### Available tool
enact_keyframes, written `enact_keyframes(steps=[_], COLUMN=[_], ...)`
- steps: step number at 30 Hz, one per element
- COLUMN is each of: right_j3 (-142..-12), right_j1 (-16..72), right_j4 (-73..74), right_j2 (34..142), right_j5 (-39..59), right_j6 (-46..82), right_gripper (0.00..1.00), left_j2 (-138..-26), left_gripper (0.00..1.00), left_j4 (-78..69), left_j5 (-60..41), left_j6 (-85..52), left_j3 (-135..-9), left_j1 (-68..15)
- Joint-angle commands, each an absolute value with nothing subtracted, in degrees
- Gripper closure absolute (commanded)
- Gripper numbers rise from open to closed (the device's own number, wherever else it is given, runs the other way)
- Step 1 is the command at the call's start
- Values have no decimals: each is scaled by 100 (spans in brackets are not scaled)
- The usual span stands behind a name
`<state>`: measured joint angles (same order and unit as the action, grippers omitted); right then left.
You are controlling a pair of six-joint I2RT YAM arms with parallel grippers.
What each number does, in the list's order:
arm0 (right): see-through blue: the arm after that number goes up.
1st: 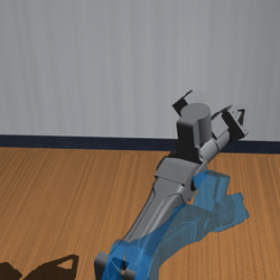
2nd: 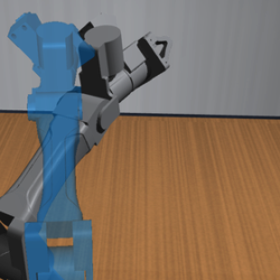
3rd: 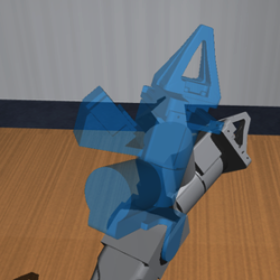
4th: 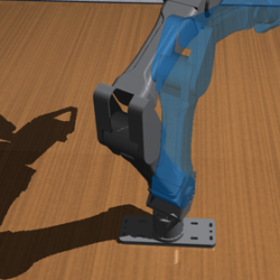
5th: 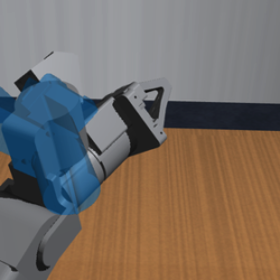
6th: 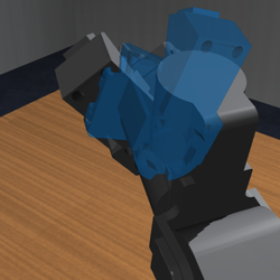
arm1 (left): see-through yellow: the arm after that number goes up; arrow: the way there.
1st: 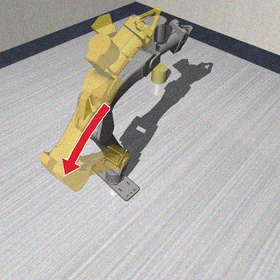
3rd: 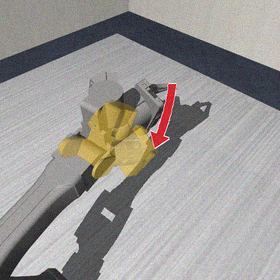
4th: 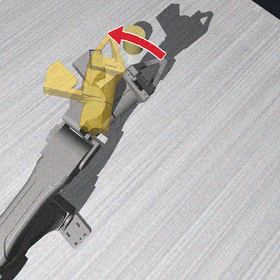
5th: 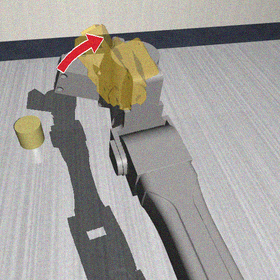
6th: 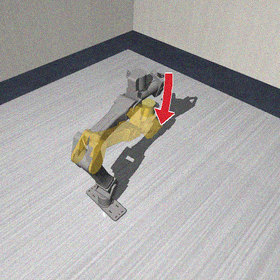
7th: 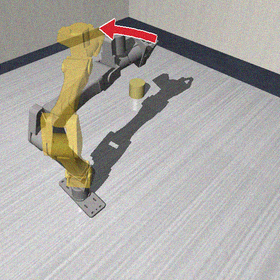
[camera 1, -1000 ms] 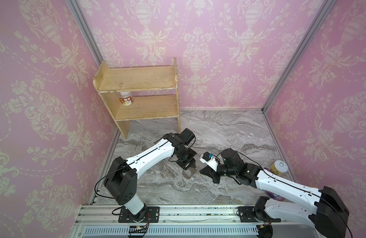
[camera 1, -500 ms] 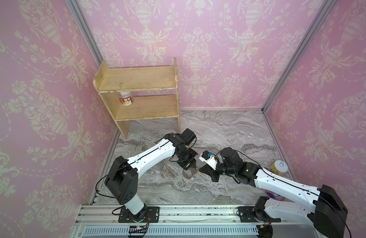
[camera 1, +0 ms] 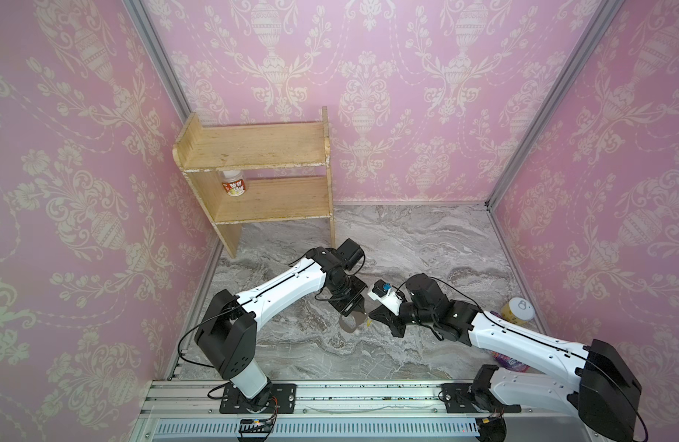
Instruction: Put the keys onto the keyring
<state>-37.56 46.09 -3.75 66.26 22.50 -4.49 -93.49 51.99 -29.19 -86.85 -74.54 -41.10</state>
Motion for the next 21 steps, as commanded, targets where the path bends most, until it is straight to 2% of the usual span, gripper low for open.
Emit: enact_keyframes(steps=[1,21], right_j3=[-3929,-3956], right_j1=[4650,4650], right_j4=[-329,-417], right_j2=[6636,6487], right_j5=[2175,2185], right_j6=[-536,-538], right_gripper=[100,100], left_j2=[-9404,-9387], left_gripper=[100,100], left_j4=[5310,5317], left_j5=[-2830,-2821], left_j6=[-8596,-8611], left_j3=[-7585,-7532], left_j1=[-4144,-4144])
